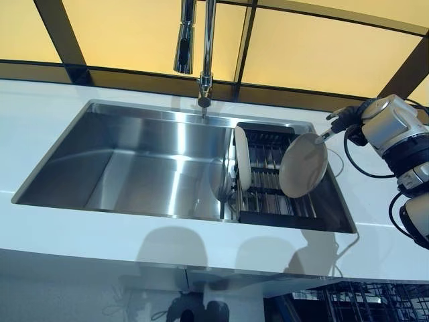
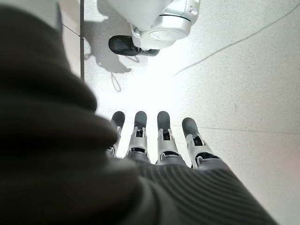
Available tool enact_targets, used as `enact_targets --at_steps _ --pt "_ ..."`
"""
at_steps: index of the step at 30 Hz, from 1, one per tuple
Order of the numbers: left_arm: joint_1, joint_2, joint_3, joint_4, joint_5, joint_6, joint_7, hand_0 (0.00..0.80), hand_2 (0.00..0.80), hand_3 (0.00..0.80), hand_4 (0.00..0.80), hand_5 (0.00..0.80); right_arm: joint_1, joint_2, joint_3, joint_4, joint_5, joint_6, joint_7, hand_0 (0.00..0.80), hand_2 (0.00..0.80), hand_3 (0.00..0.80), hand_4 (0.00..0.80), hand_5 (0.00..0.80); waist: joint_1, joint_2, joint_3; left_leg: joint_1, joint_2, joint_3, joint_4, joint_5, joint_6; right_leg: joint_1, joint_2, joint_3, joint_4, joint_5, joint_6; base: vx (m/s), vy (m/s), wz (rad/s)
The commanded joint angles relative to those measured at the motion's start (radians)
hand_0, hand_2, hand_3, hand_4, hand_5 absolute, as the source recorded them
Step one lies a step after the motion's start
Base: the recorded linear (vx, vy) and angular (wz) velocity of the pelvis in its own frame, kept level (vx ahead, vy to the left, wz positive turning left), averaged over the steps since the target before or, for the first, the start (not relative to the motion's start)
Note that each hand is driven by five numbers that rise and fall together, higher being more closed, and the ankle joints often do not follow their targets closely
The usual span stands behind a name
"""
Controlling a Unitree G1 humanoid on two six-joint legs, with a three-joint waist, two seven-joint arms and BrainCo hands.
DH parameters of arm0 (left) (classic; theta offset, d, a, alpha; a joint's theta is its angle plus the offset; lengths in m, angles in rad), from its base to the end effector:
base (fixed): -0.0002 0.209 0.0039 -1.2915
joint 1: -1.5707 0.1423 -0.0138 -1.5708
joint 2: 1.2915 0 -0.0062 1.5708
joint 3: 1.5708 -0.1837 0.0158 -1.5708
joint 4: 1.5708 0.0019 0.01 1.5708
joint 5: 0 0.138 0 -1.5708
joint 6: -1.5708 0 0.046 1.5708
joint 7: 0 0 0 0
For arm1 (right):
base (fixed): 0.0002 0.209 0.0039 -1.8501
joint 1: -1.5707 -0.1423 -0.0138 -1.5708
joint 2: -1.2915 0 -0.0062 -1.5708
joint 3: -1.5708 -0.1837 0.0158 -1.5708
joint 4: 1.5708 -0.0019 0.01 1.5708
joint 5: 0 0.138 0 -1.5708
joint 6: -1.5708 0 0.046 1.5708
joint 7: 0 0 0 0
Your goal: Take plates into dishwasher
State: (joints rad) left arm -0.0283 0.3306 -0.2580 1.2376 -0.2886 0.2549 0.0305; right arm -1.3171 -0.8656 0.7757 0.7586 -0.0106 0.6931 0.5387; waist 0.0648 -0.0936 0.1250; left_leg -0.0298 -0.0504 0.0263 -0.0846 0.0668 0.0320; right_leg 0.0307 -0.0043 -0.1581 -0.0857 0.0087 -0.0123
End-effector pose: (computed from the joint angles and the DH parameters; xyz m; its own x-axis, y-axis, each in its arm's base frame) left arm 0.0679 0.2492 -0.1099 0.0945 0.2645 -0.9597 -0.0170 0.9643 0.2641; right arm 0.3444 -0.2557 0.2800 0.8497 -0.2521 -0.4632 -0.2647 0.5557 -0.7881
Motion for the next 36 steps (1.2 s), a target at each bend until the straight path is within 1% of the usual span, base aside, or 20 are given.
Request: enact_targets --at_steps 1,12,23,27,33,34,35,36 --pt "-0.031 0.004 -0.039 0.042 0.009 0.019 0.018 0.0 0.0 0.0 0.0 0.0 -0.031 -0.01 0.025 -0.007 -0.074 0.011 0.001 0.0 0.0 0.0 0.0 0.0 0.005 -0.016 0.002 0.033 0.009 0.041 -0.003 -0.087 -0.022 -0.038 -0.008 0.021 -0.002 0.023 0.057 0.0 0.0 0.0" --pt "-0.036 -0.003 -0.041 0.034 0.002 0.016 0.024 0.0 0.0 0.0 0.0 0.0 -0.006 0.007 0.015 -0.029 -0.104 0.015 0.023 0.0 0.0 0.0 0.0 0.0 0.002 -0.009 0.012 0.03 0.009 0.043 -0.003 -0.086 -0.023 -0.043 -0.008 0.021 -0.002 0.024 0.056 0.0 0.0 0.0" --pt "-0.042 -0.008 -0.047 0.02 -0.013 0.017 0.032 0.0 0.0 0.0 0.0 0.0 0.021 0.027 0.002 -0.055 -0.136 0.051 0.037 0.0 0.0 0.0 0.0 0.0 0.003 -0.005 0.023 0.023 0.009 0.045 -0.003 -0.083 -0.022 -0.048 -0.008 0.021 -0.002 0.024 0.053 0.0 0.0 0.0" --pt "-0.043 -0.009 -0.046 0.017 -0.015 0.015 0.035 0.0 0.0 0.0 0.0 0.0 0.03 0.03 -0.004 -0.051 -0.153 0.055 0.047 0.0 0.0 0.0 0.0 0.0 0.004 -0.004 0.027 0.021 0.009 0.043 -0.003 -0.083 -0.022 -0.051 -0.009 0.021 -0.002 0.025 0.053 0.0 0.0 0.0" --pt "-0.045 -0.009 -0.049 0.015 -0.017 0.005 0.036 0.0 0.0 0.0 0.0 0.0 0.04 0.04 -0.004 -0.04 -0.186 0.065 0.083 0.0 0.0 0.0 0.0 0.0 0.006 -0.001 0.031 0.018 0.009 0.041 -0.003 -0.08 -0.022 -0.053 -0.01 0.019 -0.002 0.025 0.052 0.0 0.0 0.0" --pt "-0.045 -0.009 -0.05 0.015 -0.017 0.003 0.036 0.0 0.0 0.0 0.0 0.0 0.039 0.043 -0.002 -0.034 -0.19 0.065 0.089 0.113 0.113 0.113 0.113 0.113 0.006 0.0 0.031 0.017 0.008 0.04 -0.003 -0.08 -0.022 -0.054 -0.01 0.019 -0.002 0.026 0.052 0.0 0.0 0.0" --pt "-0.046 -0.009 -0.051 0.015 -0.017 0.002 0.036 0.0 0.0 0.0 0.0 0.0 0.039 0.044 -0.002 -0.032 -0.19 0.064 0.09 0.16 0.16 0.16 0.16 0.16 0.006 0.0 0.031 0.017 0.008 0.04 -0.003 -0.079 -0.022 -0.055 -0.01 0.019 -0.002 0.026 0.052 0.0 0.0 0.0" --pt "-0.046 -0.009 -0.051 0.014 -0.017 0.0 0.037 0.0 0.0 0.0 0.0 0.0 0.04 0.046 -0.002 -0.03 -0.185 0.064 0.086 0.474 0.474 0.474 0.474 0.474 0.007 0.001 0.032 0.016 0.008 0.04 -0.003 -0.079 -0.022 -0.055 -0.01 0.019 -0.002 0.026 0.052 0.0 0.0 0.0"
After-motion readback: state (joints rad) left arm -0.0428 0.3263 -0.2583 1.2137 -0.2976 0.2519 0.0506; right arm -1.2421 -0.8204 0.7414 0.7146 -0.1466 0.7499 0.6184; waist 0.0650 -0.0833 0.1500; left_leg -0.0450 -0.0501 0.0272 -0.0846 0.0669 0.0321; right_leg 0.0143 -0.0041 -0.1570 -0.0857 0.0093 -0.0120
